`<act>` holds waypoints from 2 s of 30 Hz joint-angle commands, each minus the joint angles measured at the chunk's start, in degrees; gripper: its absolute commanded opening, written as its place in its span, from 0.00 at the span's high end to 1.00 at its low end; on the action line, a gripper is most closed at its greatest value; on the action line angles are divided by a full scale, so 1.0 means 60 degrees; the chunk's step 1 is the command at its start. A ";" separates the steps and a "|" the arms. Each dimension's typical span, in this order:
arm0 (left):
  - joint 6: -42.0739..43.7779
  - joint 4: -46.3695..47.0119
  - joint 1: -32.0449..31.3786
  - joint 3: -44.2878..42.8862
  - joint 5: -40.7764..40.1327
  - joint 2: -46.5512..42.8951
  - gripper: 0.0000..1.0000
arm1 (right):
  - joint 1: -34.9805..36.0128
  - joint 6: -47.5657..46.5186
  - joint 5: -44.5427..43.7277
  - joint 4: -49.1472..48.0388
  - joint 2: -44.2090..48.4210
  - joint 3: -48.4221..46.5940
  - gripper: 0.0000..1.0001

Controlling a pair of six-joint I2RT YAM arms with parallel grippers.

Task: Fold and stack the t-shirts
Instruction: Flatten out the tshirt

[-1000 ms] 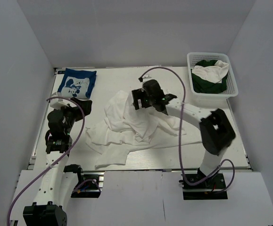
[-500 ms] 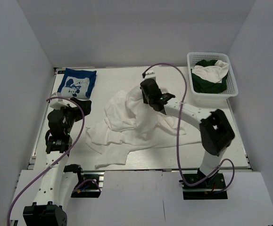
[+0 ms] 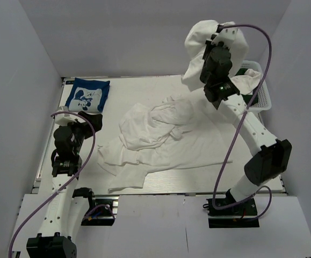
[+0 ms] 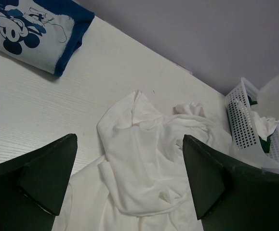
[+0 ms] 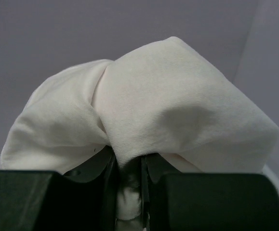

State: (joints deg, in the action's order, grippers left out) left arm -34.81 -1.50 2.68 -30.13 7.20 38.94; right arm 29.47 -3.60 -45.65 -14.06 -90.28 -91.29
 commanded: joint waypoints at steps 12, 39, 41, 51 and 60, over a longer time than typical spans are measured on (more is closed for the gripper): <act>-0.0044 0.0162 0.0023 -0.0076 -0.0263 0.0438 0.00 | -0.3680 0.0127 0.0810 0.0424 -0.4624 -0.4607 1.00; -0.0044 -0.0979 0.0023 -0.0968 0.0472 0.0937 0.00 | -0.0681 0.2458 0.4841 0.1951 -0.0919 0.2234 0.10; -0.0044 -0.1113 0.0023 -0.0970 0.0382 0.0849 0.00 | -0.0344 0.2678 0.4927 0.2007 -0.1545 0.2382 0.10; -0.0146 -0.0688 0.0023 -0.0954 0.0514 0.1214 0.00 | 0.0404 0.3383 0.4255 0.3120 -0.3688 0.2076 0.16; -0.0146 -0.1361 0.0023 -0.1131 0.0046 0.1391 0.00 | 0.0610 0.2431 0.2860 0.3093 -0.2901 0.0888 1.00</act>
State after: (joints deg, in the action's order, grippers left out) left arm -35.51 -8.12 2.68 -34.63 9.19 47.79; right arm 33.36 12.97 -25.61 7.35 -113.54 -83.48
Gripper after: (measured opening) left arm 0.997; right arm 0.035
